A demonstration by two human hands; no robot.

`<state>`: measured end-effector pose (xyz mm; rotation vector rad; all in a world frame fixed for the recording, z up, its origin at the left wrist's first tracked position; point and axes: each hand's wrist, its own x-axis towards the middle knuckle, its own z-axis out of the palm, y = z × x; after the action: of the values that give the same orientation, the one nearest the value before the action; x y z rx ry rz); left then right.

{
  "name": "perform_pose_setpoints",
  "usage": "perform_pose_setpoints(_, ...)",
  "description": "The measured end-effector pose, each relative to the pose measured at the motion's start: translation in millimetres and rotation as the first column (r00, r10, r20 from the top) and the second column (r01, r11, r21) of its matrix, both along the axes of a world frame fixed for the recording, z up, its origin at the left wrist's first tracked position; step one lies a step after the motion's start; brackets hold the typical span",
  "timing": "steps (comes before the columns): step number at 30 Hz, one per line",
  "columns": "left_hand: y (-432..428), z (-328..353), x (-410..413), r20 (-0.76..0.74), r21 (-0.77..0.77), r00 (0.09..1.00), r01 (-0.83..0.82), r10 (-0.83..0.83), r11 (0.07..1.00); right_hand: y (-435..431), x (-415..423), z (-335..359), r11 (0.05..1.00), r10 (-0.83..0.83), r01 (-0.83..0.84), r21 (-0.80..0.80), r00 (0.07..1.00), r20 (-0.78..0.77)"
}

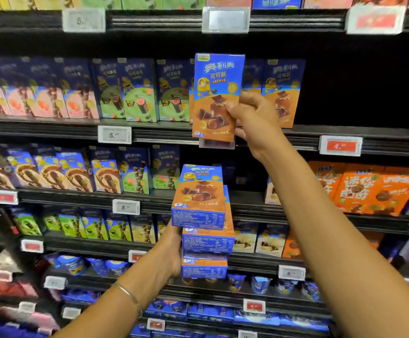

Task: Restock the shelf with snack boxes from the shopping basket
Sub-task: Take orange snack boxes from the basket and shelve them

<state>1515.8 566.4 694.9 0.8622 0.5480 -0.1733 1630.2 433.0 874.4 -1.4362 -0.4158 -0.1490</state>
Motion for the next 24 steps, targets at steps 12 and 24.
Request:
perform_pose_setpoints(12, 21.7, -4.2, 7.5, -0.013, 0.013, 1.000, 0.017, -0.017, 1.000, 46.4, 59.6, -7.4, 0.923, -0.329, 0.359, -0.140, 0.923, 0.198)
perform_pose_setpoints(24, 44.1, -10.5, 17.3, 0.005, -0.001, 0.997, 0.083, -0.083, 0.997, 54.7, 69.0, -17.3, 0.814, -0.502, 0.576, -0.080, 0.766, 0.403)
